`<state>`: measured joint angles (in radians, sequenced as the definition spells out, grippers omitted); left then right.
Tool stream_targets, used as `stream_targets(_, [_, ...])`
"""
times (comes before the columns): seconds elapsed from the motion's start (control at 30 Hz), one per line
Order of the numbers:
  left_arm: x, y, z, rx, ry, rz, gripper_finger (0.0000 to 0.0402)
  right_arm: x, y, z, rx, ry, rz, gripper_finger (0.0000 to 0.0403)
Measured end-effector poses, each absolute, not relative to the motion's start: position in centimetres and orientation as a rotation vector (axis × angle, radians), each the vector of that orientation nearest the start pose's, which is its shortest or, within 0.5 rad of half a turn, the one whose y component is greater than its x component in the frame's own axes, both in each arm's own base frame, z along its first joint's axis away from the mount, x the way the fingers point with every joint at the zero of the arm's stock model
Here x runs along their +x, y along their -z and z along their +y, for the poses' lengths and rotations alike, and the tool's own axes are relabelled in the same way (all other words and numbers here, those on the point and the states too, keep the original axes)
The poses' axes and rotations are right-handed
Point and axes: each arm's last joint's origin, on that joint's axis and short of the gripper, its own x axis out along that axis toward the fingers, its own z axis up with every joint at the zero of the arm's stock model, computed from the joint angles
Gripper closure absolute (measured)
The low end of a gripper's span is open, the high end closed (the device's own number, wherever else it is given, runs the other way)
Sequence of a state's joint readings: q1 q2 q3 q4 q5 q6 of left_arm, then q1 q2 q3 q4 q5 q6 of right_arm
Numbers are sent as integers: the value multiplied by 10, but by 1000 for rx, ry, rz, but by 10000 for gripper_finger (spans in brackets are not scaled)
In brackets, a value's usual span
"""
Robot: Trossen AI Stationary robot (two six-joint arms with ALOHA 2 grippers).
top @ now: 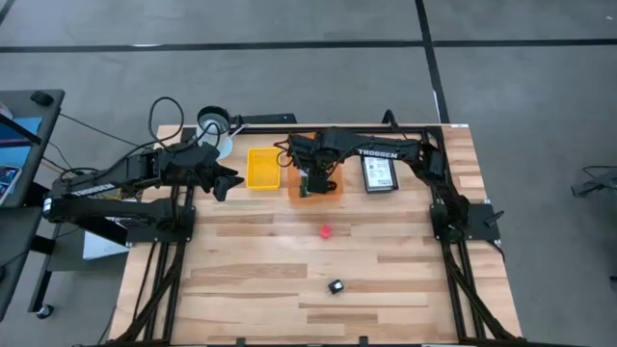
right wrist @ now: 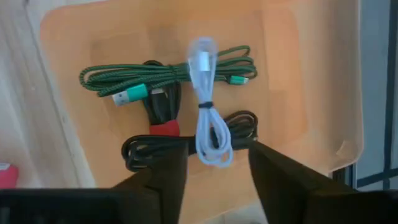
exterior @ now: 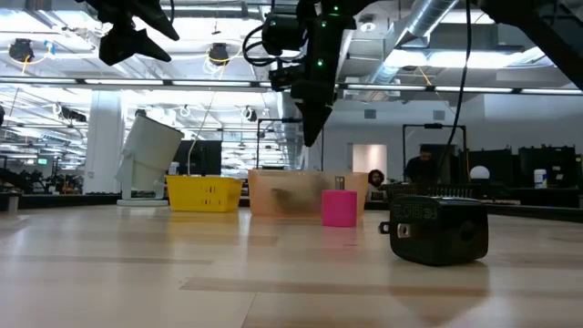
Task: Pick and place items into bin
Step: Put the white USB cable into the orange bin, then put the black charger adapter into the yellow bin
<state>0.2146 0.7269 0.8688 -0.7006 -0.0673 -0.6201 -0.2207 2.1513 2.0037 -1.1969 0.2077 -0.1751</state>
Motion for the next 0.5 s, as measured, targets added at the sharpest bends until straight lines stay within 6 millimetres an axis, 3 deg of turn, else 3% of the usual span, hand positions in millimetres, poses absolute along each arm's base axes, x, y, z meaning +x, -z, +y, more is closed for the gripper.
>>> stream_targets(0.23, [135, -322, 31, -640, -439, 457, 212, 421, -253, -87, -72, 273, 1443, 180])
stream_targets(0.5, [135, -322, 31, -638, -439, 457, 212, 416, -251, -25, -5, 262, 1553, 183])
